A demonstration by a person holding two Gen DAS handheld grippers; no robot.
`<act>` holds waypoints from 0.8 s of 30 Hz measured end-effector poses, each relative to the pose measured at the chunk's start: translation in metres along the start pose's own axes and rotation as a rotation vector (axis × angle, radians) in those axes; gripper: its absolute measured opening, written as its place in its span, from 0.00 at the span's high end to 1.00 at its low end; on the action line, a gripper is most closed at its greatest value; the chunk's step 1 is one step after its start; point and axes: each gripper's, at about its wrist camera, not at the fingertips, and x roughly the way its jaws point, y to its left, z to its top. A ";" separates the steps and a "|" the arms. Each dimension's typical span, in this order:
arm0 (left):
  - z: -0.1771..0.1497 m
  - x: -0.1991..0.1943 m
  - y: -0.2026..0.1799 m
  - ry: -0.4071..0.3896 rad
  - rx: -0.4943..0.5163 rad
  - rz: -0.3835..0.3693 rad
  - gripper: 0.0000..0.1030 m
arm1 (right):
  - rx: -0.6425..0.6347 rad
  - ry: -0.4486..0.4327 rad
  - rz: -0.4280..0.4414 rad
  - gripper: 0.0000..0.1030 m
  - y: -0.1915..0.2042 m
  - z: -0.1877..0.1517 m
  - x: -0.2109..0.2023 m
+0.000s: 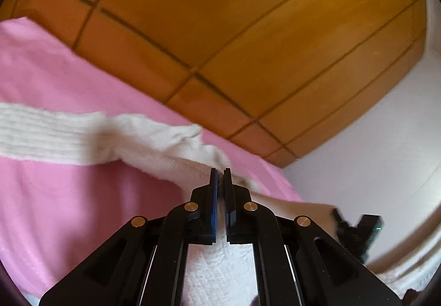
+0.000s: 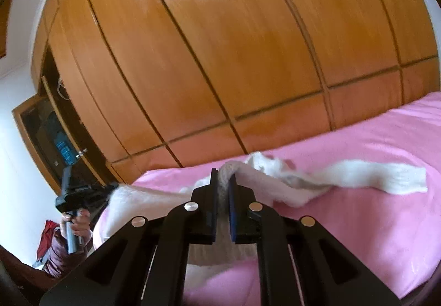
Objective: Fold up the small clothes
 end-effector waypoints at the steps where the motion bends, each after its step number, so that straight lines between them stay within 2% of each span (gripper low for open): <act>1: -0.006 0.006 0.012 0.031 -0.007 0.044 0.97 | -0.005 0.029 0.007 0.94 -0.001 -0.007 0.003; 3: -0.021 0.011 0.029 0.064 -0.004 0.133 0.97 | -0.010 0.125 0.019 0.94 -0.007 -0.024 0.011; 5: -0.040 0.027 0.059 0.125 -0.066 0.181 0.97 | -0.034 0.235 -0.037 0.94 -0.013 -0.049 0.023; 8: -0.074 0.041 0.094 0.198 -0.131 0.214 0.97 | 0.004 0.356 -0.121 0.94 -0.033 -0.084 0.022; 9: -0.085 0.044 0.100 0.217 -0.136 0.230 0.97 | 0.038 0.421 -0.134 0.94 -0.047 -0.100 0.022; 11: -0.105 0.048 0.110 0.254 -0.145 0.258 0.97 | 0.060 0.540 -0.137 0.84 -0.062 -0.125 0.028; 12: -0.111 0.050 0.113 0.260 -0.141 0.285 0.97 | 0.063 0.572 -0.182 0.58 -0.070 -0.134 0.032; 13: -0.115 0.050 0.117 0.258 -0.134 0.311 0.97 | 0.090 0.570 -0.201 0.41 -0.078 -0.138 0.034; 14: -0.117 0.050 0.121 0.252 -0.145 0.309 0.97 | 0.115 0.556 -0.207 0.34 -0.083 -0.139 0.036; 15: -0.119 0.047 0.123 0.243 -0.154 0.300 0.97 | 0.152 0.534 -0.219 0.35 -0.090 -0.138 0.036; 17: -0.122 0.041 0.124 0.218 -0.160 0.307 0.86 | 0.204 0.497 -0.217 0.34 -0.101 -0.138 0.040; 19: -0.125 0.031 0.124 0.194 -0.184 0.268 0.57 | 0.245 0.479 -0.204 0.35 -0.113 -0.136 0.048; 21: -0.128 0.024 0.125 0.174 -0.209 0.222 0.50 | 0.251 0.504 -0.198 0.36 -0.117 -0.143 0.062; 23: -0.132 0.021 0.124 0.165 -0.189 0.218 0.49 | 0.249 0.562 -0.181 0.38 -0.116 -0.154 0.074; 24: -0.135 0.021 0.122 0.167 -0.175 0.215 0.43 | 0.240 0.596 -0.185 0.41 -0.114 -0.163 0.081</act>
